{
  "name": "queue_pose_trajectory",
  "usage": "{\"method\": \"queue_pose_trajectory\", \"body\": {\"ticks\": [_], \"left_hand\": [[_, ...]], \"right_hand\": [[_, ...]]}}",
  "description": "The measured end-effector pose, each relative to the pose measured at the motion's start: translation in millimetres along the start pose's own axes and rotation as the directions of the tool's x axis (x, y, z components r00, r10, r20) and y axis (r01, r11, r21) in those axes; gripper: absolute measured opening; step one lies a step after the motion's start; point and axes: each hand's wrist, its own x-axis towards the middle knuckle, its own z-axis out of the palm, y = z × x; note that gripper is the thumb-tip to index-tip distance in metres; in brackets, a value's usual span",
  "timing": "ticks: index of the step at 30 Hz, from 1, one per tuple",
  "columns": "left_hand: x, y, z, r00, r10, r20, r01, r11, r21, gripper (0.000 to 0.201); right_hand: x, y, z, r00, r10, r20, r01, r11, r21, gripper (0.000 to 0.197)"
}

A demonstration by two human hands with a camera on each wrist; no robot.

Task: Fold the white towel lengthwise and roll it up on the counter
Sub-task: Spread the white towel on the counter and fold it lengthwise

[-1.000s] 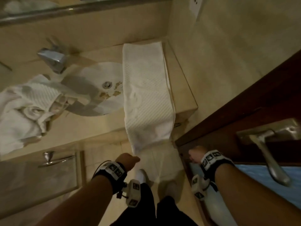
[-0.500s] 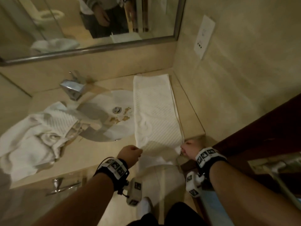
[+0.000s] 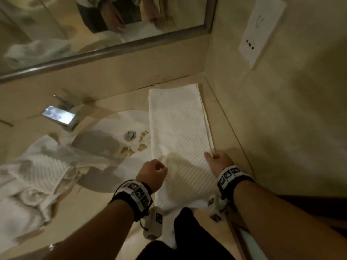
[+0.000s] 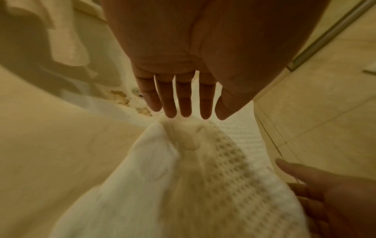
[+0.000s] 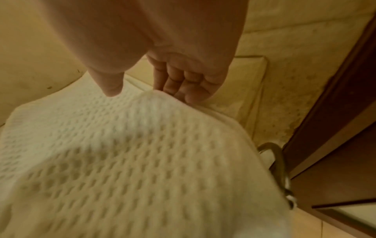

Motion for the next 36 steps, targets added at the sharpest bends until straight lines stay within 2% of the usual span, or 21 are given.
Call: {"method": "queue_pose_trajectory", "body": {"ticks": [2, 4, 7, 9, 11, 13, 16, 19, 23, 27, 28, 31, 34, 36], "left_hand": [[22.4, 5.7, 2.0, 0.999, 0.045, -0.014, -0.044, 0.995, 0.093, 0.024], [34.5, 10.9, 3.6, 0.996, 0.082, -0.023, -0.076, 0.980, 0.183, 0.027], [48.4, 16.0, 7.8, 0.996, 0.079, 0.032, -0.084, 0.958, 0.276, 0.033], [52.8, 19.3, 9.5, 0.993, 0.054, 0.102, -0.086, 0.933, 0.350, 0.034], [59.1, 20.7, 9.3, 0.992, 0.052, 0.116, -0.093, 0.920, 0.381, 0.033], [64.9, 21.4, 7.6, 0.993, 0.039, 0.113, -0.080, 0.922, 0.380, 0.033], [74.6, 19.4, 2.2, 0.998, -0.003, 0.057, -0.011, 0.968, 0.252, 0.033], [93.5, 17.0, -6.7, 0.998, -0.052, 0.021, 0.051, 0.998, 0.042, 0.029], [115.6, 17.3, -12.5, 0.998, -0.043, 0.036, 0.049, 0.980, -0.192, 0.023], [128.8, 20.3, -13.4, 0.995, -0.069, 0.066, 0.085, 0.954, -0.286, 0.026], [130.9, 20.5, -13.1, 0.995, -0.074, 0.070, 0.092, 0.953, -0.289, 0.026], [135.5, 20.7, -13.1, 0.994, -0.075, 0.083, 0.097, 0.948, -0.304, 0.024], [137.9, 18.4, -13.6, 0.993, -0.084, 0.085, 0.107, 0.938, -0.329, 0.020], [139.1, 15.6, -13.8, 0.989, -0.113, 0.094, 0.141, 0.907, -0.396, 0.026]], "right_hand": [[14.4, -9.5, 5.0, 0.998, 0.018, 0.068, -0.017, 1.000, -0.010, 0.066], [23.6, -14.0, 8.4, 0.994, -0.015, 0.104, 0.026, 0.994, -0.104, 0.073], [31.1, -16.8, 3.5, 0.998, -0.057, 0.004, 0.057, 0.984, -0.167, 0.069], [34.9, -15.2, -3.5, 0.999, -0.017, -0.045, 0.007, 0.978, -0.206, 0.066], [41.7, -15.5, -9.1, 0.998, 0.030, -0.056, -0.043, 0.970, -0.240, 0.060], [49.3, -22.4, -10.8, 0.993, -0.004, -0.118, -0.029, 0.961, -0.275, 0.047], [56.6, -44.3, -12.0, 0.972, -0.150, -0.181, 0.085, 0.943, -0.323, 0.031], [70.4, -75.0, -13.0, 0.961, -0.222, -0.164, 0.160, 0.933, -0.323, 0.031], [96.4, -113.6, -4.0, 0.977, -0.148, -0.152, 0.115, 0.972, -0.204, 0.041], [110.6, -137.5, 3.5, 0.997, -0.058, -0.052, 0.052, 0.993, -0.108, 0.044], [112.8, -138.7, 4.7, 0.996, -0.067, -0.063, 0.059, 0.992, -0.116, 0.045], [118.9, -142.0, 3.8, 0.971, -0.128, -0.204, 0.097, 0.983, -0.157, 0.047], [124.6, -141.0, 1.7, 0.968, -0.080, -0.237, 0.012, 0.961, -0.277, 0.042], [128.9, -144.4, 0.0, 0.961, -0.075, -0.265, 0.000, 0.963, -0.271, 0.040]]}}
